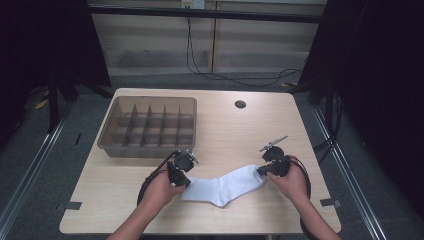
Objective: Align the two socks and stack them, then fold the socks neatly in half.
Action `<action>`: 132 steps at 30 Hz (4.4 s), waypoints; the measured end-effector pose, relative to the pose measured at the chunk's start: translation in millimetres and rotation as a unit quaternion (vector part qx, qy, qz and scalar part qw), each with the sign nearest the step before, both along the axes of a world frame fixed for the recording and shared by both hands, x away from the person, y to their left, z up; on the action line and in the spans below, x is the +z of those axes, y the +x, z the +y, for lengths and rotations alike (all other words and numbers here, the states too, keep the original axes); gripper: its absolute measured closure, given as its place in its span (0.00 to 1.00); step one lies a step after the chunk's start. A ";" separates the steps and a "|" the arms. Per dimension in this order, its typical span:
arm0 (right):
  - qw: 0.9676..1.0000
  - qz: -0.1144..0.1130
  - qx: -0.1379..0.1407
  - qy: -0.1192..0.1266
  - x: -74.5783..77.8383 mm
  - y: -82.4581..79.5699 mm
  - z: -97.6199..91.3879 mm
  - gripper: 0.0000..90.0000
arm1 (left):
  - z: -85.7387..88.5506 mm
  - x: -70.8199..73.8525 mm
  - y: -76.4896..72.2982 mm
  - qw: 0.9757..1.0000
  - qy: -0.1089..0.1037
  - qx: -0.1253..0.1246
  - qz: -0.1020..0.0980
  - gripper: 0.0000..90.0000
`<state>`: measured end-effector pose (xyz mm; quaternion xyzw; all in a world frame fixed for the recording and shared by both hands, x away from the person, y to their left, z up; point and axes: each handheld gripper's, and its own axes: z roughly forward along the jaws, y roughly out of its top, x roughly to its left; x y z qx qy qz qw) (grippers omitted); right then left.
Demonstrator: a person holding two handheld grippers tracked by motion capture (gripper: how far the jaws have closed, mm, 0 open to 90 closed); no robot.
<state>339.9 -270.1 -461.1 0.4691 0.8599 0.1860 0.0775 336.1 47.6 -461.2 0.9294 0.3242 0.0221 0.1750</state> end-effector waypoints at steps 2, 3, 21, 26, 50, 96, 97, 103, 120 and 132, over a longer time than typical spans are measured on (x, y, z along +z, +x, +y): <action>1.000 -0.001 -0.003 0.002 6.3 -0.9 -2.2 0.99 | -0.1 0.0 0.5 1.000 0.000 0.002 0.002 0.95; 1.000 -0.002 -0.005 0.004 8.7 -1.3 -3.6 1.00 | -0.1 -0.5 0.4 1.000 -0.003 0.007 0.001 0.96; 0.999 0.016 -0.041 0.031 9.6 -7.2 -23.2 0.85 | 6.7 8.1 2.2 1.000 -0.020 0.015 -0.005 0.92; 0.997 0.028 -0.050 0.043 8.0 -10.8 -25.7 0.77 | 5.5 12.9 -2.6 1.000 -0.021 0.005 -0.004 0.91; 0.997 0.056 -0.039 0.045 -3.6 -1.2 -18.9 0.96 | -13.8 -1.8 -7.1 0.999 0.016 -0.042 0.008 1.00; 0.996 0.030 -0.041 0.074 35.5 4.1 -30.1 0.99 | -34.6 -3.9 0.4 1.000 0.001 -0.025 0.006 1.00; 0.996 0.030 -0.042 0.073 36.8 4.1 -29.8 0.99 | -35.4 -3.9 0.3 1.000 0.000 -0.021 0.006 1.00; 0.996 0.029 -0.037 0.073 43.6 3.7 -27.1 0.99 | -40.4 -4.0 0.7 1.000 0.000 -0.018 0.002 1.00; 0.998 0.024 -0.016 0.063 57.9 4.4 -12.5 0.99 | -48.9 -3.5 0.7 1.000 -0.002 -0.020 0.007 1.00; 0.995 0.042 -0.073 0.045 22.1 7.1 -47.0 0.93 | -49.9 -2.8 0.9 1.000 0.008 -0.029 0.006 1.00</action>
